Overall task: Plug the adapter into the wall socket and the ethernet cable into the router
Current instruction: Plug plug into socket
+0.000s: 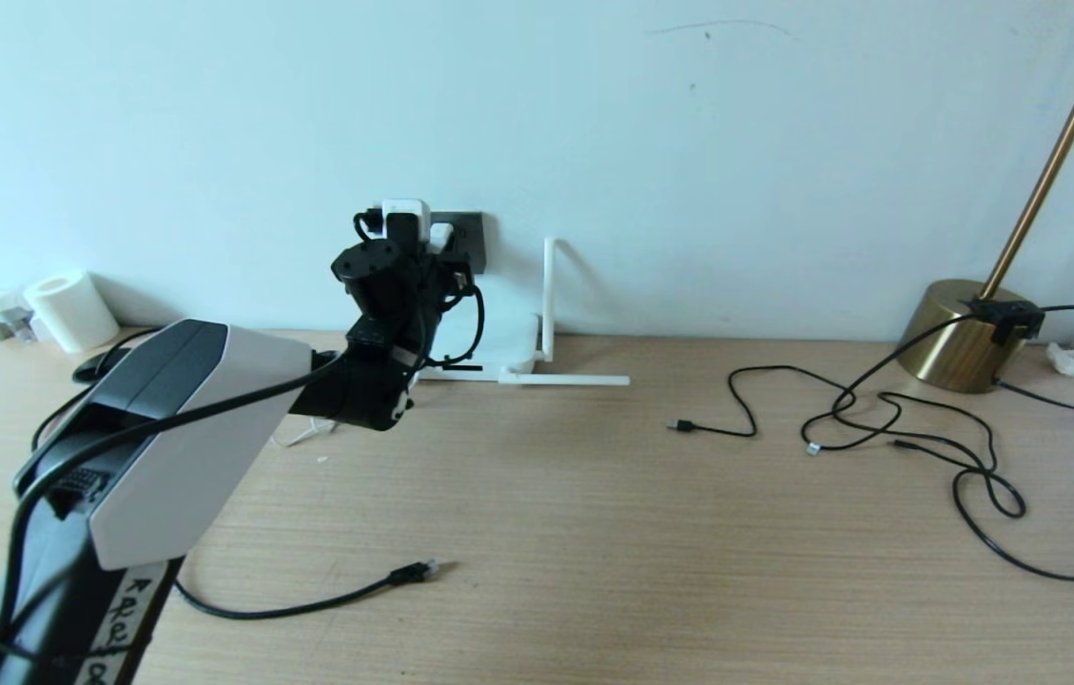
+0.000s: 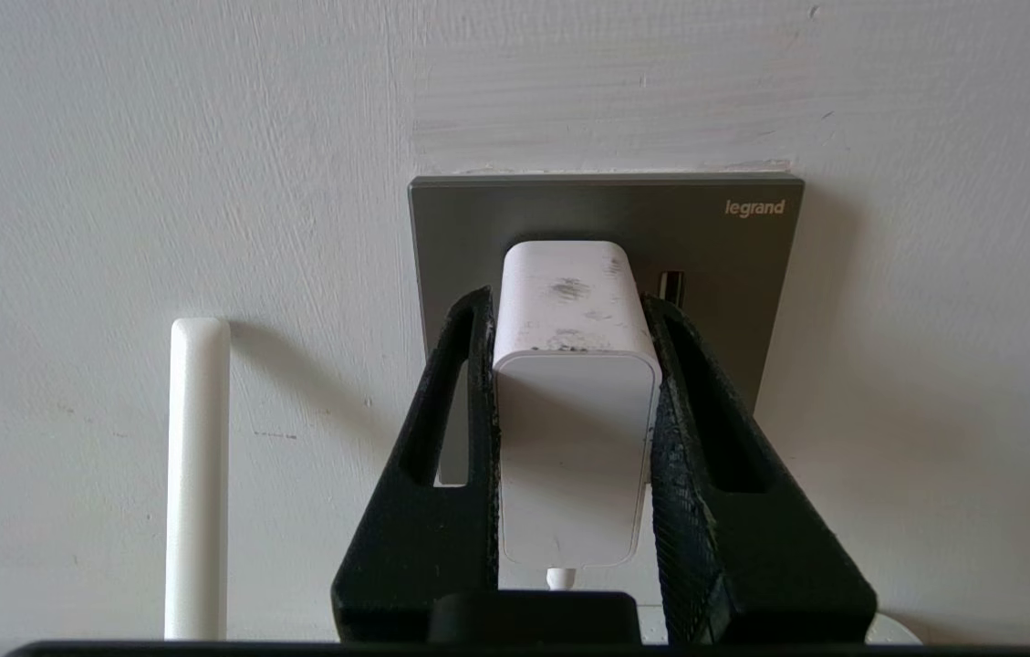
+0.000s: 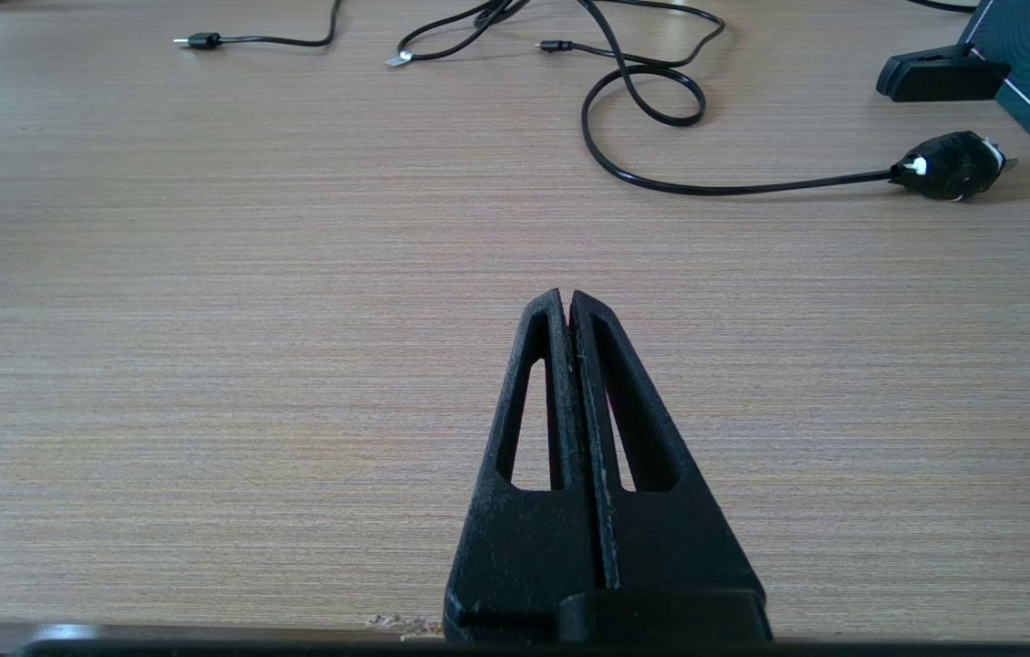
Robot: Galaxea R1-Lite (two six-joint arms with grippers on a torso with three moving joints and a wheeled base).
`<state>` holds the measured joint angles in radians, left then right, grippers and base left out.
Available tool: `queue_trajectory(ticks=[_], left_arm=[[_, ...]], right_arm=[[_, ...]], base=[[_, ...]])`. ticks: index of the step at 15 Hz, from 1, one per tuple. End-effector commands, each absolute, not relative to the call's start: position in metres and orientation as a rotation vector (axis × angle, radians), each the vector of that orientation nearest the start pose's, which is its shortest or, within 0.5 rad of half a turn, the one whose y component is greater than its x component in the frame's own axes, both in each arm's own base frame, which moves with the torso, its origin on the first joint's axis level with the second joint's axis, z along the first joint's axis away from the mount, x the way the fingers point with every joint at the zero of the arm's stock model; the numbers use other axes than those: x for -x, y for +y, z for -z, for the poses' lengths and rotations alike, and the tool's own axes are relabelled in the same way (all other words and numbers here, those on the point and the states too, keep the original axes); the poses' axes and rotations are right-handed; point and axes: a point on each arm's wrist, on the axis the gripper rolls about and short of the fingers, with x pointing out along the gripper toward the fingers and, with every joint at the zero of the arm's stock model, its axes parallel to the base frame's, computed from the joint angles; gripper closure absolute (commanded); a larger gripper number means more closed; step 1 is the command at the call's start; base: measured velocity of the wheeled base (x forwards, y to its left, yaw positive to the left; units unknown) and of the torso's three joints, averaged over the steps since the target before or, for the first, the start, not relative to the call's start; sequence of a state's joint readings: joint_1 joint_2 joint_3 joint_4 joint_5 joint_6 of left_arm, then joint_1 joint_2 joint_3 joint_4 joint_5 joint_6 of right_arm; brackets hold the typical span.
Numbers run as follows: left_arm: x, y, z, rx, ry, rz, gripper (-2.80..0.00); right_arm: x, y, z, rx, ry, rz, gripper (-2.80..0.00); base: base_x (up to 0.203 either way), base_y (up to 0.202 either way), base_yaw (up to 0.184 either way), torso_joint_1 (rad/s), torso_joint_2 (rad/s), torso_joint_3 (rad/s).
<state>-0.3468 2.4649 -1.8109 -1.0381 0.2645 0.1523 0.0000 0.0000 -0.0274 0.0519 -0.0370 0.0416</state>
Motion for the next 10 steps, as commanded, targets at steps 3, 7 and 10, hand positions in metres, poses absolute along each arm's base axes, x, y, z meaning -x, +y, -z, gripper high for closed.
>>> queue_trajectory(ticks=[3, 7, 10], left_arm=[[-0.489, -0.169, -0.178, -0.036, -0.373, 0.048, 0.0], [-0.496, -0.171, -0.177, -0.026, -0.378, 0.015, 0.0], [-0.498, -0.171, -0.172, -0.03, -0.368, 0.014, 0.0]], right_arm=[[0.025, -0.001, -0.078, -0.041, 0.023, 0.037, 0.0], [0.025, -0.001, -0.078, -0.042, 0.023, 0.037, 0.0], [0.025, -0.001, -0.078, -0.041, 0.022, 0.037, 0.0]], base=[[0.0, 0.0, 0.0, 0.0, 0.0, 0.0], [0.0, 0.0, 0.0, 0.0, 0.0, 0.0], [0.0, 0.0, 0.0, 0.0, 0.0, 0.0]])
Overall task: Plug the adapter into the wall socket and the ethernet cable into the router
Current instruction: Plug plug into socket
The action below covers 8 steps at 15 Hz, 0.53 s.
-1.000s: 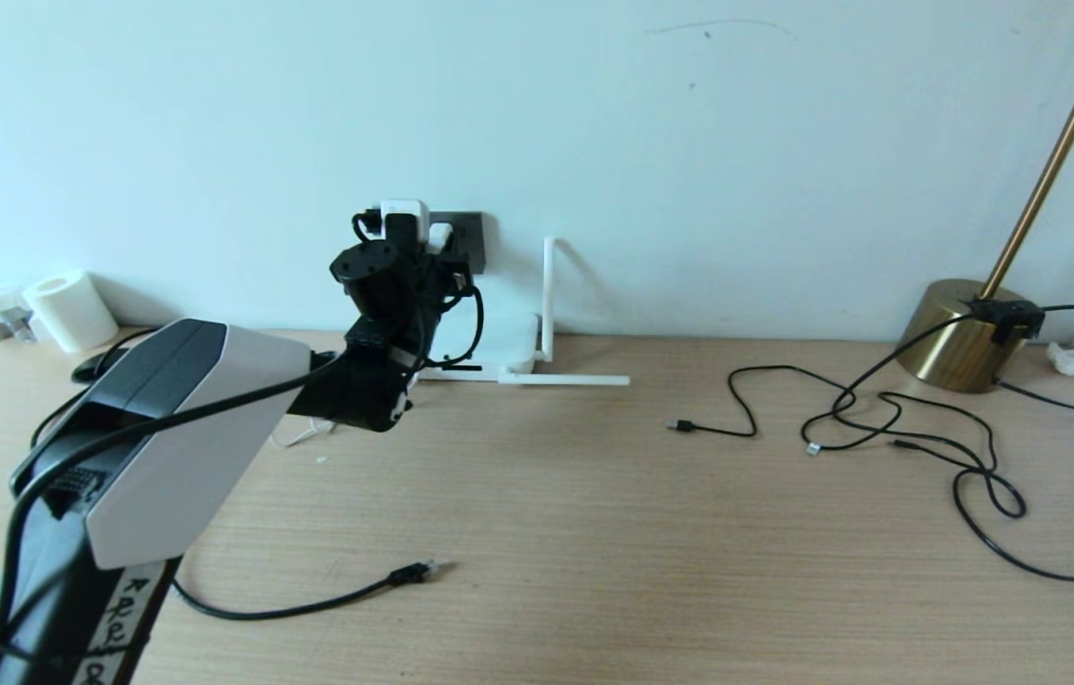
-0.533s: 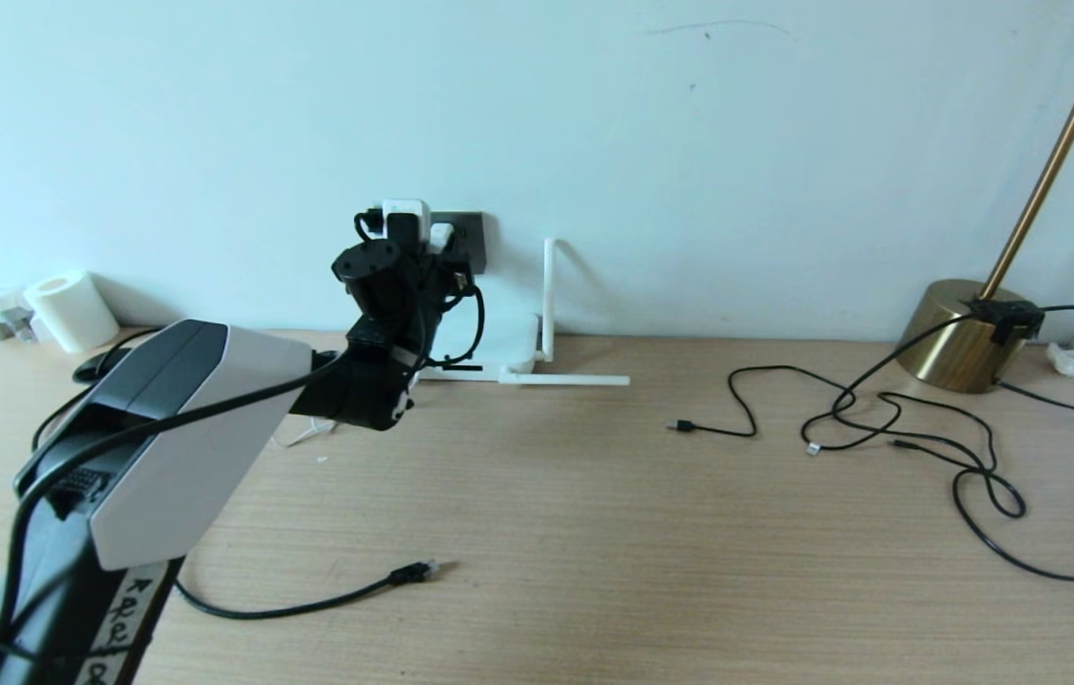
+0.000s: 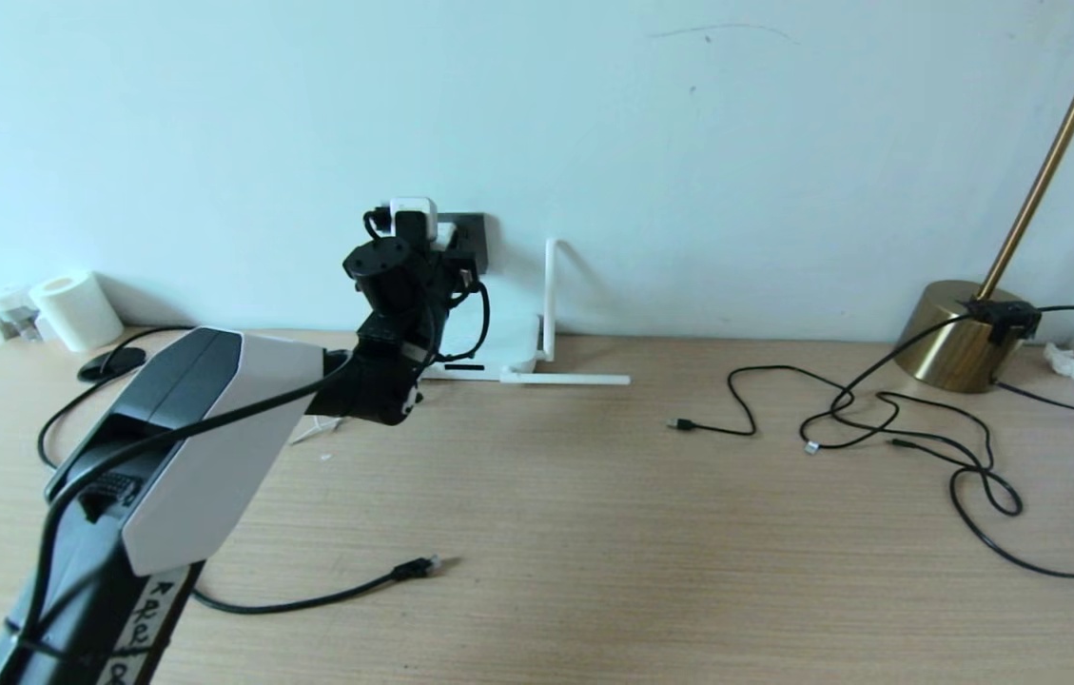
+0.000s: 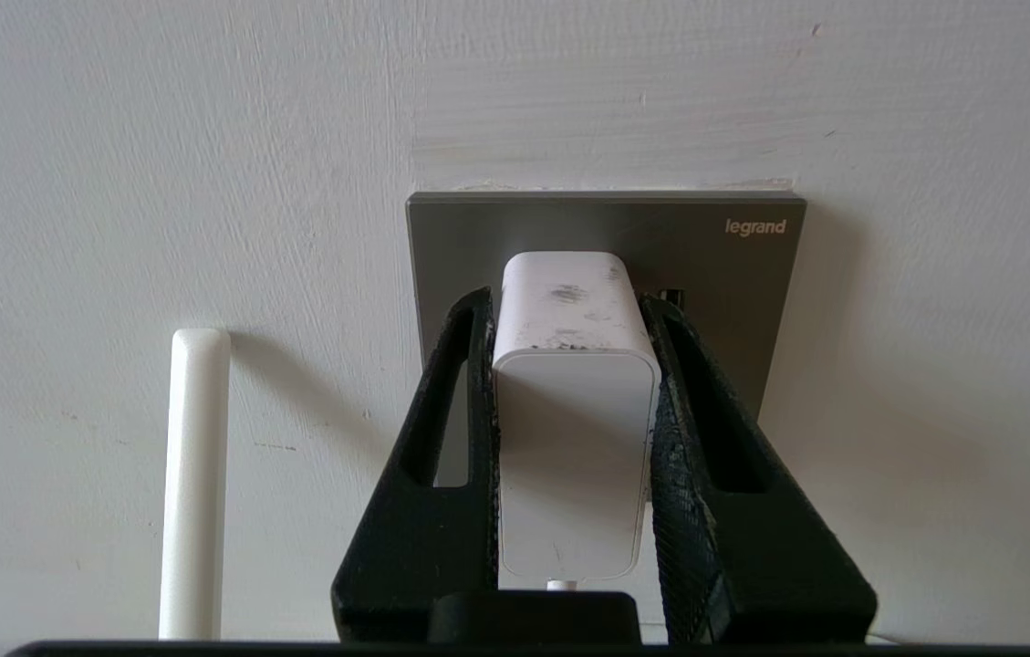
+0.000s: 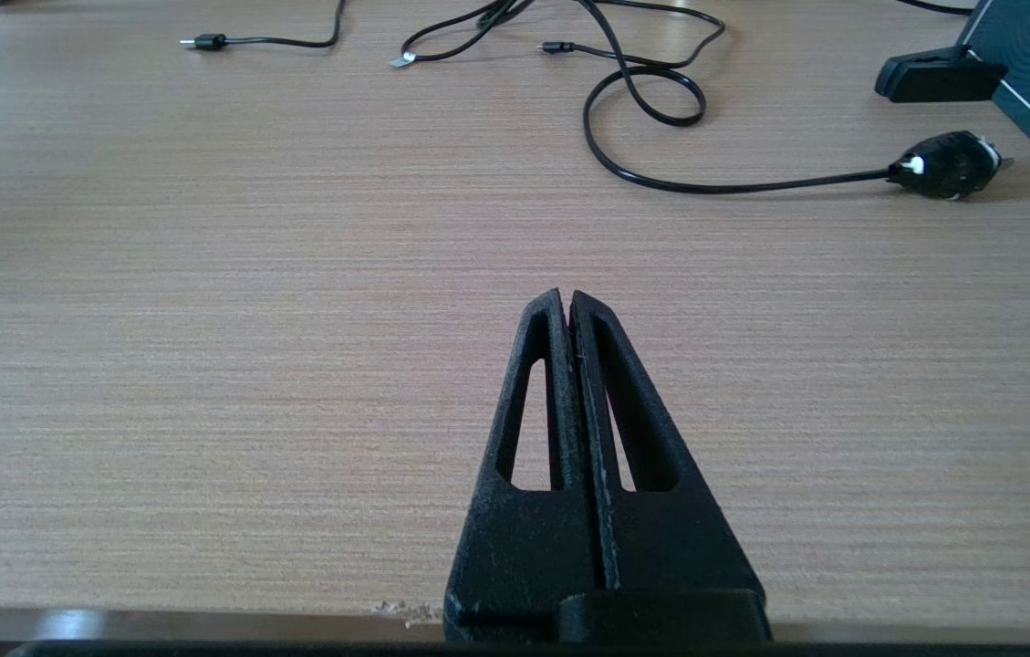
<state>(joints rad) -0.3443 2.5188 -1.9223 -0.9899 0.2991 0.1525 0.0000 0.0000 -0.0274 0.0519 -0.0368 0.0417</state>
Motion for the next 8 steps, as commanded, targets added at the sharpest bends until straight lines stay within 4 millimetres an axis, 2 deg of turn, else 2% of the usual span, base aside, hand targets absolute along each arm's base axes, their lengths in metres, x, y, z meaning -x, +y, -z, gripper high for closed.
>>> queue_trajectory(ticks=[1, 8], left_arm=[[-0.4981, -0.1711, -0.1717, -0.03, -0.367, 0.014, 0.0], [-0.4989, -0.1723, -0.1681, -0.033, -0.357, 0.017, 0.0]], right_arm=[[0.0251, -0.0008, -0.0777, -0.041, 0.022, 0.037, 0.0], [0.0251, -0.0008, -0.0777, -0.041, 0.022, 0.037, 0.0]], base=[[0.0, 0.0, 0.0, 0.0, 0.0, 0.0], [0.0, 0.0, 0.0, 0.0, 0.0, 0.0]])
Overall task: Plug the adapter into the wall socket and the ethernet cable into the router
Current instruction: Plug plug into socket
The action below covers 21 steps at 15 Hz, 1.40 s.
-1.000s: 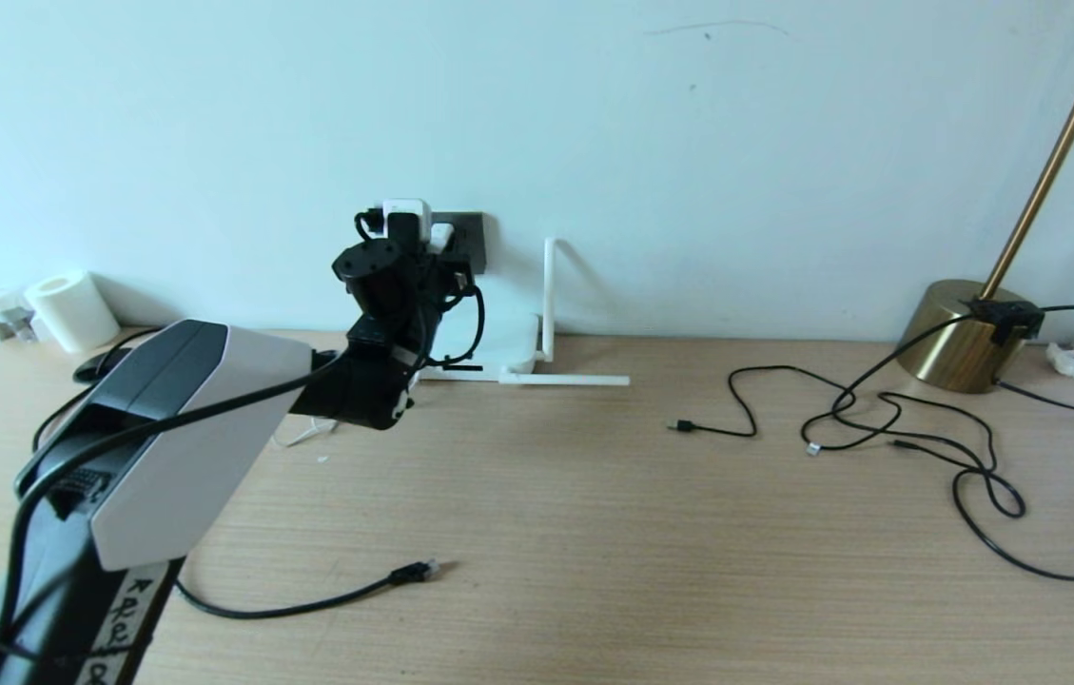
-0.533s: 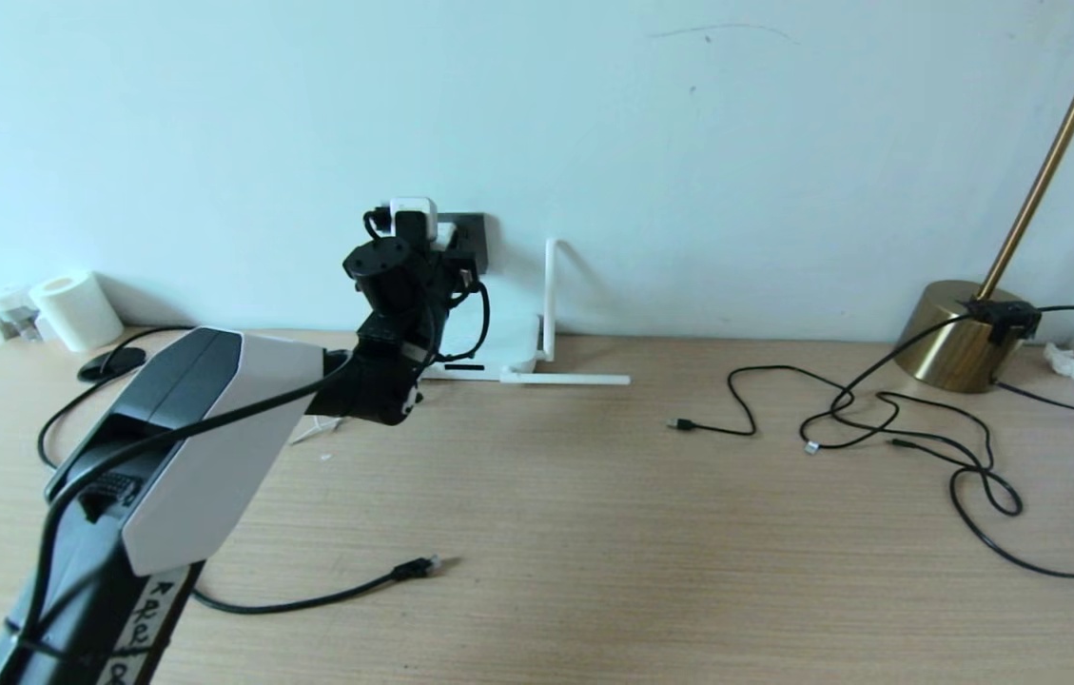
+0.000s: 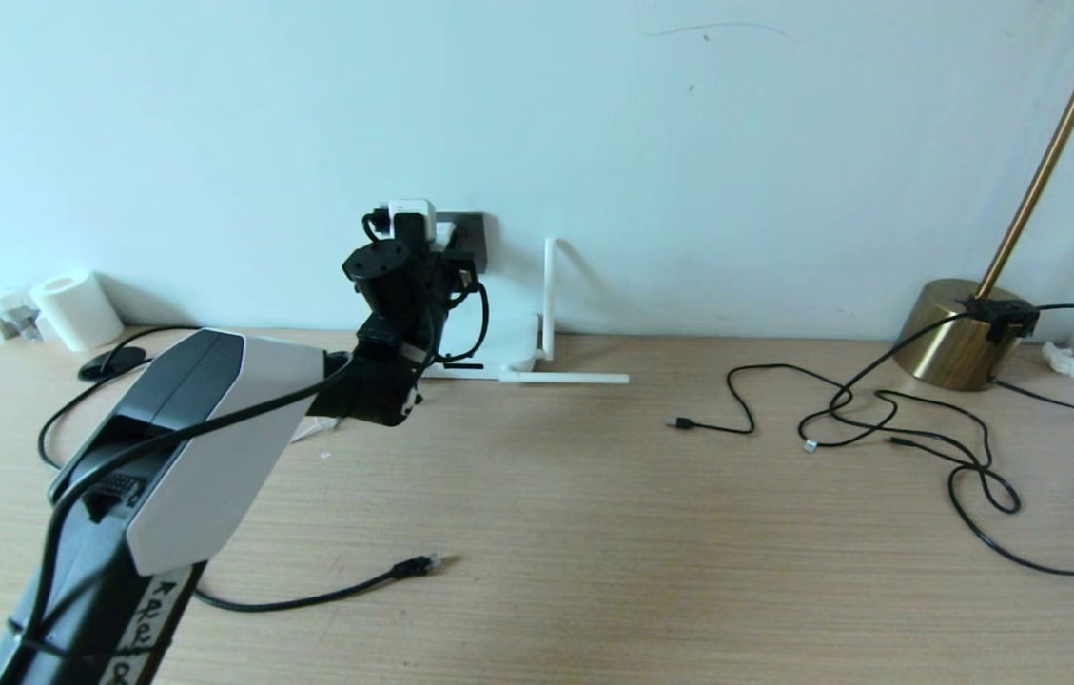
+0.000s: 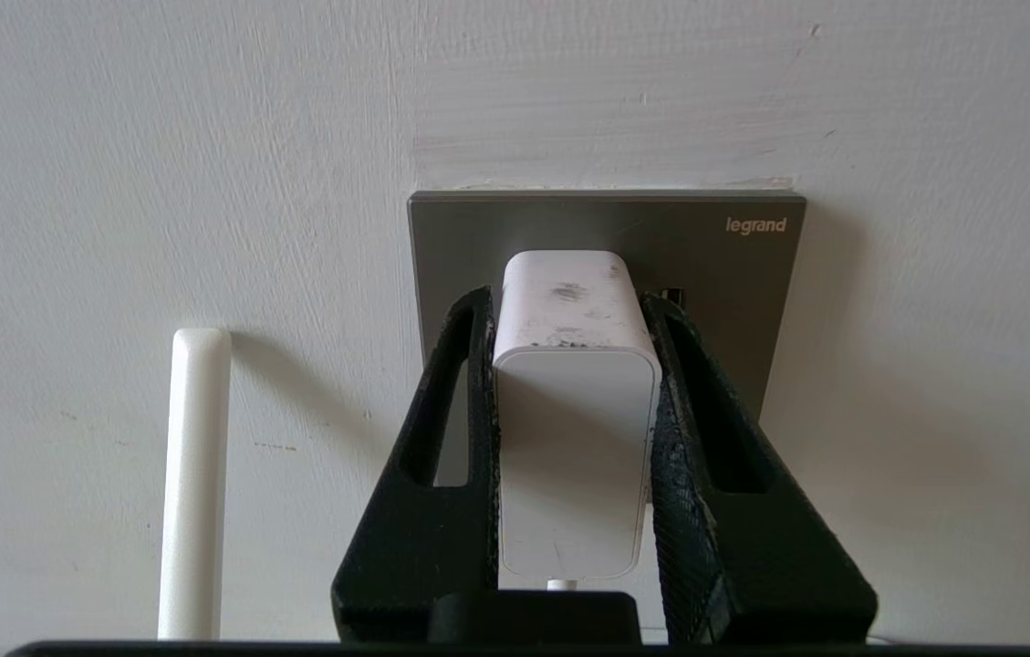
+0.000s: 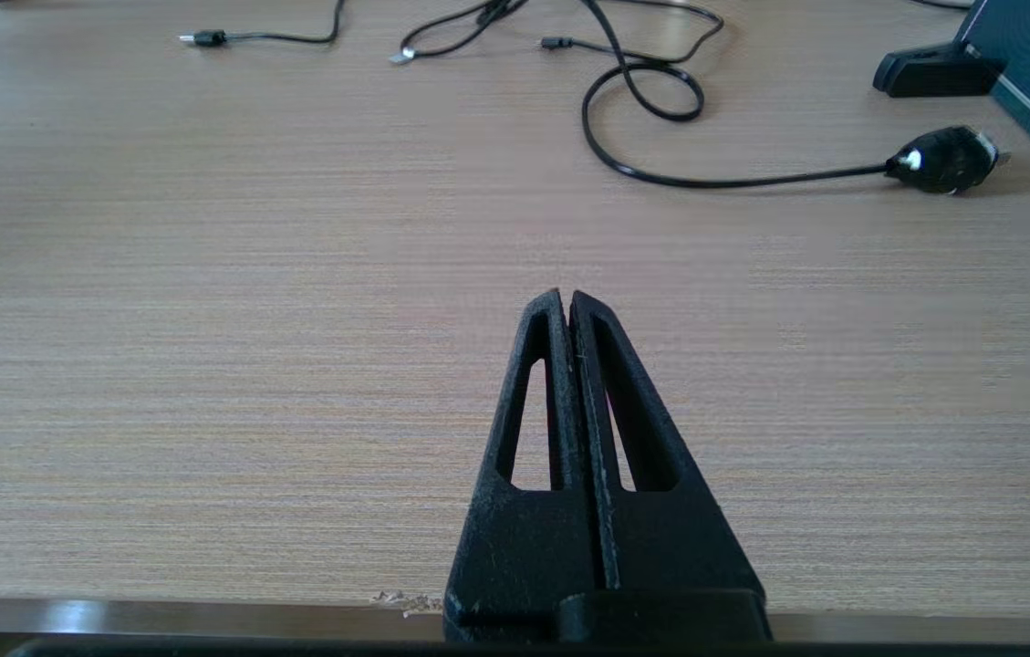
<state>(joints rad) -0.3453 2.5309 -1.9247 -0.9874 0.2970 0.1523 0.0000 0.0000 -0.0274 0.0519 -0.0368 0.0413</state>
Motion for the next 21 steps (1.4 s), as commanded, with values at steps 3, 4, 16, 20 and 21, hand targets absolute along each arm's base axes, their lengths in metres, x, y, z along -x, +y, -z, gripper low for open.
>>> queue_trajectory(ticks=[3, 4, 16, 20, 21], left_arm=[[-0.4993, -0.1715, -0.1679, -0.033, -0.356, 0.014, 0.0], [-0.4991, -0.1721, -0.1679, -0.033, -0.355, 0.015, 0.0], [-0.5007, -0.172, -0.163, -0.036, -0.347, 0.014, 0.0], [-0.5003, -0.1719, -0.1645, -0.035, -0.351, 0.014, -2.8], [-0.5001, -0.1718, -0.1649, -0.034, -0.353, 0.014, -2.8]], right_arm=[[0.025, -0.0008, -0.0778, -0.041, 0.024, 0.037, 0.0], [0.0251, -0.0008, -0.0777, -0.042, 0.022, 0.037, 0.0], [0.025, -0.0008, -0.0778, -0.041, 0.024, 0.037, 0.0], [0.025, -0.0008, -0.0778, -0.041, 0.024, 0.037, 0.0], [0.025, -0.0008, -0.0777, -0.041, 0.023, 0.037, 0.0]], base=[[0.0, 0.0, 0.0, 0.0, 0.0, 0.0], [0.0, 0.0, 0.0, 0.0, 0.0, 0.0], [0.0, 0.0, 0.0, 0.0, 0.0, 0.0], [0.0, 0.0, 0.0, 0.0, 0.0, 0.0], [0.0, 0.0, 0.0, 0.0, 0.0, 0.0]])
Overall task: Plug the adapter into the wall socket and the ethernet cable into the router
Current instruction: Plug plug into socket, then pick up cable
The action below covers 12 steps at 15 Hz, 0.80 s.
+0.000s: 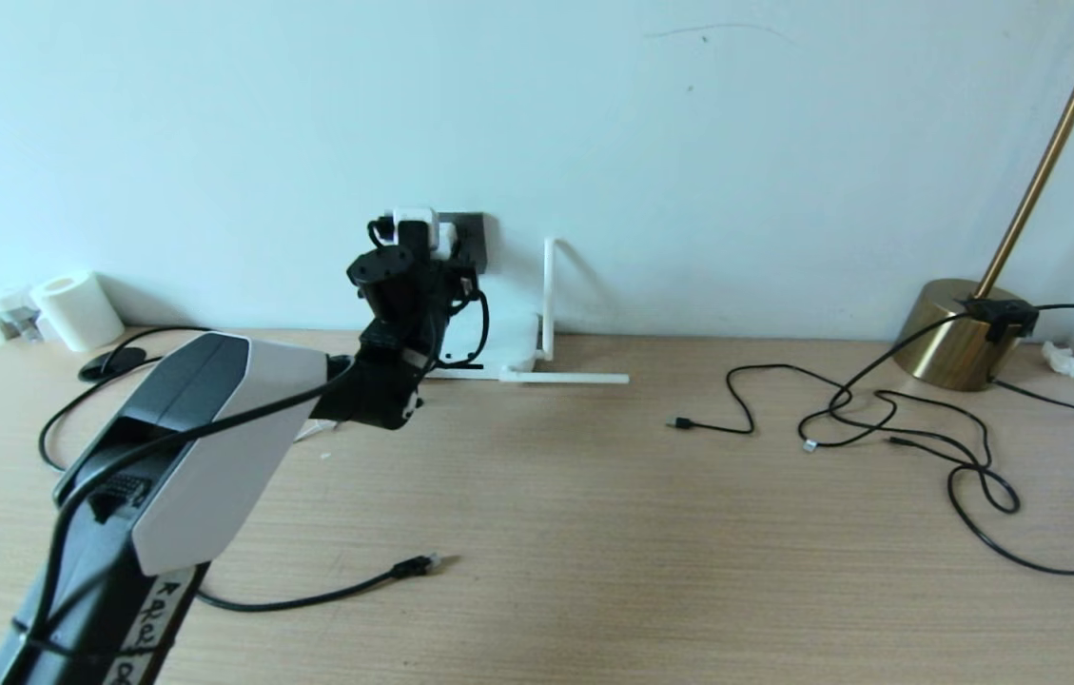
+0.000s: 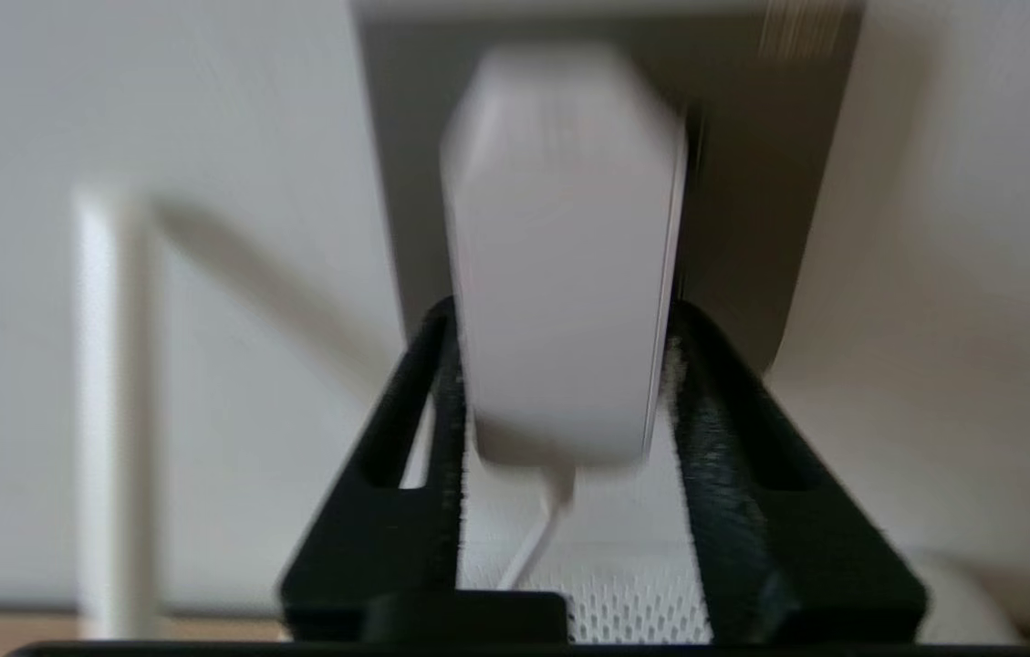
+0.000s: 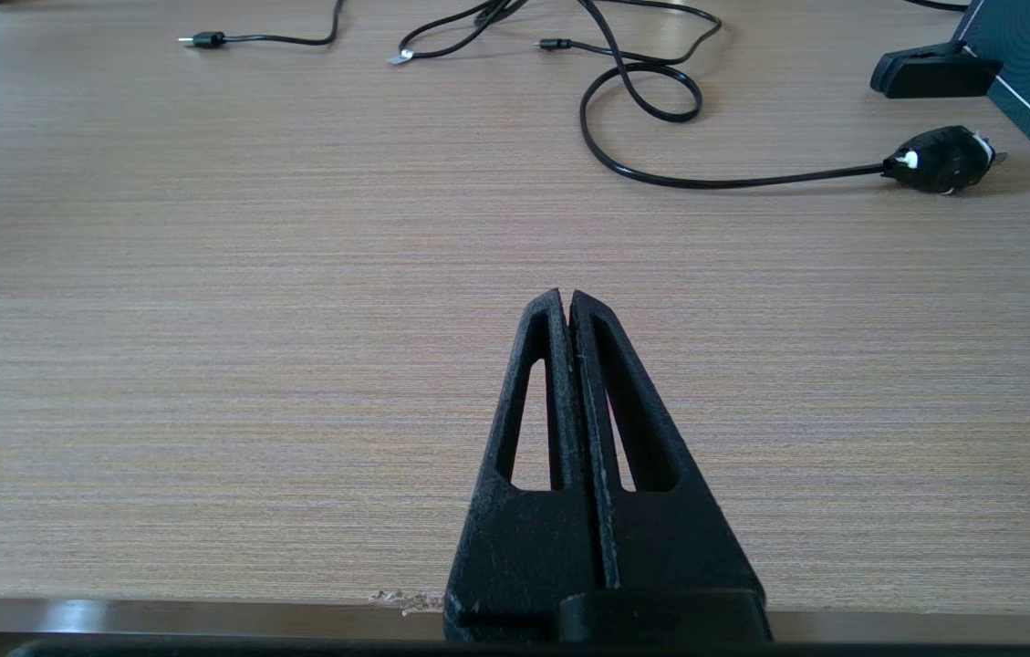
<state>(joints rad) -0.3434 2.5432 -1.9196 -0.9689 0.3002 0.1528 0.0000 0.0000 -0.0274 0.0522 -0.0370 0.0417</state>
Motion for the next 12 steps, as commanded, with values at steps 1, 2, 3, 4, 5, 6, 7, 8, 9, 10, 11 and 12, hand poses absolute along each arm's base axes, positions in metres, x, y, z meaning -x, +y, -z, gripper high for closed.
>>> queue_trajectory(ticks=[1, 2, 3, 4, 5, 6, 7, 8, 9, 10, 11, 12], left_arm=[[-0.5, -0.172, -0.166, -0.033, -0.357, 0.015, -2.8], [-0.499, -0.172, -0.167, -0.031, -0.361, 0.015, -2.8], [-0.499, -0.171, -0.168, -0.03, -0.363, 0.013, -2.8], [-0.499, -0.171, -0.169, -0.031, -0.364, 0.012, -2.8], [-0.499, -0.17, -0.171, -0.029, -0.368, 0.011, -2.8], [-0.498, -0.17, -0.172, -0.028, -0.372, 0.01, -2.8], [-0.497, -0.17, -0.174, -0.026, -0.376, 0.008, -2.8], [-0.492, -0.168, -0.181, -0.022, -0.384, 0.001, -2.8], [-0.486, -0.167, -0.186, -0.022, -0.379, -0.002, -2.8], [-0.477, -0.165, -0.191, -0.026, -0.365, 0.003, -2.8], [-0.464, -0.163, -0.199, -0.031, -0.352, 0.012, -2.8], [-0.448, -0.159, -0.211, -0.035, -0.344, 0.025, -2.8]], right_arm=[[0.025, -0.001, -0.078, -0.041, 0.022, 0.037, 0.0], [0.025, -0.001, -0.078, -0.041, 0.024, 0.037, 0.0], [0.025, -0.001, -0.078, -0.041, 0.024, 0.037, 0.0], [0.025, -0.001, -0.078, -0.042, 0.023, 0.037, 0.0], [0.025, -0.001, -0.078, -0.041, 0.022, 0.037, 0.0], [0.025, -0.001, -0.078, -0.041, 0.022, 0.037, 0.0], [0.025, -0.001, -0.078, -0.041, 0.024, 0.037, 0.0], [0.025, -0.001, -0.078, -0.042, 0.024, 0.036, 0.0], [0.025, -0.001, -0.078, -0.042, 0.024, 0.037, 0.0], [0.025, -0.001, -0.078, -0.041, 0.024, 0.037, 0.0], [0.025, -0.001, -0.078, -0.041, 0.022, 0.037, 0.0], [0.025, -0.001, -0.078, -0.041, 0.022, 0.037, 0.0]], base=[[0.0, 0.0, 0.0, 0.0, 0.0, 0.0], [0.0, 0.0, 0.0, 0.0, 0.0, 0.0], [0.0, 0.0, 0.0, 0.0, 0.0, 0.0], [0.0, 0.0, 0.0, 0.0, 0.0, 0.0], [0.0, 0.0, 0.0, 0.0, 0.0, 0.0], [0.0, 0.0, 0.0, 0.0, 0.0, 0.0], [0.0, 0.0, 0.0, 0.0, 0.0, 0.0], [0.0, 0.0, 0.0, 0.0, 0.0, 0.0], [0.0, 0.0, 0.0, 0.0, 0.0, 0.0], [0.0, 0.0, 0.0, 0.0, 0.0, 0.0], [0.0, 0.0, 0.0, 0.0, 0.0, 0.0], [0.0, 0.0, 0.0, 0.0, 0.0, 0.0]])
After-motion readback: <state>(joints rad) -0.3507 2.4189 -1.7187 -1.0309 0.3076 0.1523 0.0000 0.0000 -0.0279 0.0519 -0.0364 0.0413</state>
